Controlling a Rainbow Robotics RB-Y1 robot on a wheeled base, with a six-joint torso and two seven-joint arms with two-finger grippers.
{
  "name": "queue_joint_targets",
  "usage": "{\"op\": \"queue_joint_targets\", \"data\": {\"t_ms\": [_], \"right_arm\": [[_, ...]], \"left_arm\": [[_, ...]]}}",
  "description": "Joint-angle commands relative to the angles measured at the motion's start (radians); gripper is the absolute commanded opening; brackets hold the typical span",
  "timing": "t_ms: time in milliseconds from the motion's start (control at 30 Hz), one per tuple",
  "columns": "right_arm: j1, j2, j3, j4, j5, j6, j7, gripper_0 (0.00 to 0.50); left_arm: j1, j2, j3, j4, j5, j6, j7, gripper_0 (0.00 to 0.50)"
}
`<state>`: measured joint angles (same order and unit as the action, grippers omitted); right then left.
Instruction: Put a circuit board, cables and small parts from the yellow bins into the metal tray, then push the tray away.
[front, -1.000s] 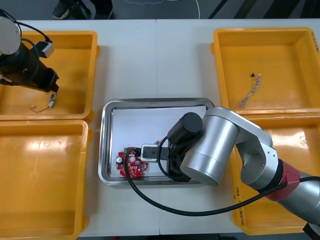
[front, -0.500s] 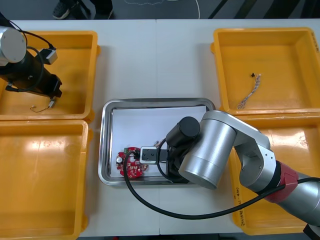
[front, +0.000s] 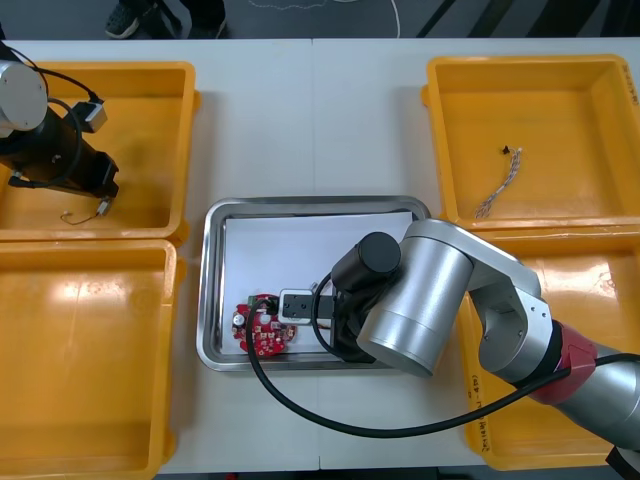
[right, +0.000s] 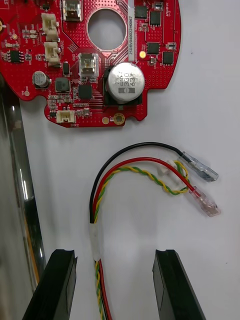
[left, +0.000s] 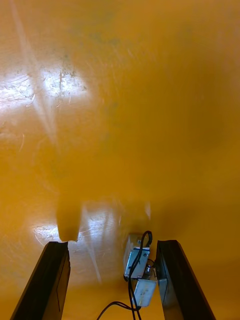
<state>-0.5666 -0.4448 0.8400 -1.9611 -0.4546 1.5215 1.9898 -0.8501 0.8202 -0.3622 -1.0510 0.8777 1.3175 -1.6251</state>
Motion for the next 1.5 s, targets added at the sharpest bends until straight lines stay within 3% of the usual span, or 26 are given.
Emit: {"op": "queue_joint_targets", "data": {"t_ms": [33, 367, 633, 733, 767, 800, 867, 900, 1233, 1500], "right_arm": [[-0.042, -0.018, -0.058, -0.055, -0.019, 0.042, 0.040, 0.451], [-0.111, -0.003, -0.251, -0.073, -0.133, 0.216, 0.034, 0.452], [-0.162, 0.005, -0.380, -0.078, -0.147, 0.335, 0.020, 0.449], [-0.185, 0.005, -0.432, -0.076, -0.151, 0.390, 0.012, 0.449], [-0.193, 0.005, -0.453, -0.078, -0.154, 0.398, 0.009, 0.451], [-0.199, 0.005, -0.473, -0.076, -0.156, 0.398, 0.006, 0.451], [-0.208, 0.005, -0.504, -0.076, -0.161, 0.398, 0.003, 0.451], [-0.214, 0.005, -0.521, -0.075, -0.162, 0.398, -0.002, 0.450], [-0.228, -0.017, -0.659, -0.022, -0.173, 0.398, -0.032, 0.451], [-0.236, -0.046, -0.760, 0.051, -0.131, 0.398, -0.072, 0.451]], "left_arm": [[-0.049, -0.007, -0.011, 0.013, -0.003, -0.029, -0.016, 0.500], [-0.049, -0.036, -0.009, 0.023, -0.016, -0.052, -0.019, 0.500], [-0.049, -0.050, -0.011, 0.039, -0.020, -0.054, -0.022, 0.500], [-0.049, -0.053, -0.009, 0.043, -0.022, -0.055, -0.024, 0.433], [-0.049, -0.053, -0.011, 0.043, -0.020, -0.054, -0.024, 0.329], [-0.049, -0.053, -0.011, 0.043, -0.022, -0.054, -0.024, 0.179], [-0.047, -0.053, -0.011, 0.043, -0.022, -0.054, -0.025, 0.030], [-0.049, -0.053, -0.009, 0.043, -0.023, -0.052, -0.025, 0.002], [-0.063, -0.039, 0.008, 0.042, -0.017, -0.021, -0.015, 0.000], [-0.063, -0.026, 0.147, -0.041, -0.023, 0.091, 0.005, 0.000]]}}
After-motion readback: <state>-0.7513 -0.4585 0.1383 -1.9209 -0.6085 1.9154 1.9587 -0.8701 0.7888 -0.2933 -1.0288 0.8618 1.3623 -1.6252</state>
